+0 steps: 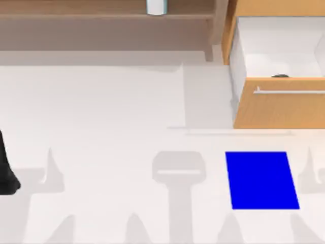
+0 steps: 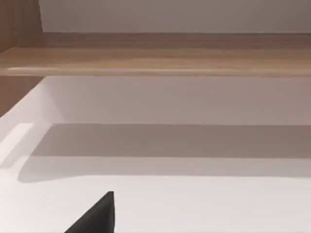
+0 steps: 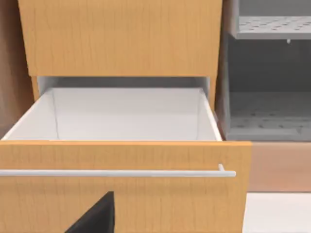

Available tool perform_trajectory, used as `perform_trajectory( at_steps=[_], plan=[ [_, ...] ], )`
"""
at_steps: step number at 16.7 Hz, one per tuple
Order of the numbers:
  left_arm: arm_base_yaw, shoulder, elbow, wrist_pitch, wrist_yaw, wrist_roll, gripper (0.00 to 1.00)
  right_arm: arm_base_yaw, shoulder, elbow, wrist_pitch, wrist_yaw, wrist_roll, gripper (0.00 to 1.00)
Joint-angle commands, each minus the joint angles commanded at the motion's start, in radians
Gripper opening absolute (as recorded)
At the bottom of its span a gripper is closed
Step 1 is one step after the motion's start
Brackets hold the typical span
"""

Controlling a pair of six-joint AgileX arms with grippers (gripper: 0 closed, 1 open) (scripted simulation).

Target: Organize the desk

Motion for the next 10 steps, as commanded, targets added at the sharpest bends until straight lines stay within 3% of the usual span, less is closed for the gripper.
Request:
perform_trajectory(
  at_steps=[5, 10],
  plan=[
    [0.0, 0.0, 0.0, 0.0, 0.0, 0.0, 1.0, 0.002, 0.061, 0.06, -0.039, 0.002, -0.007, 1.0],
    [0.0, 0.0, 0.0, 0.0, 0.0, 0.0, 1.0, 0.017, 0.37, 0.357, -0.216, 0.003, -0.034, 1.0]
  ],
)
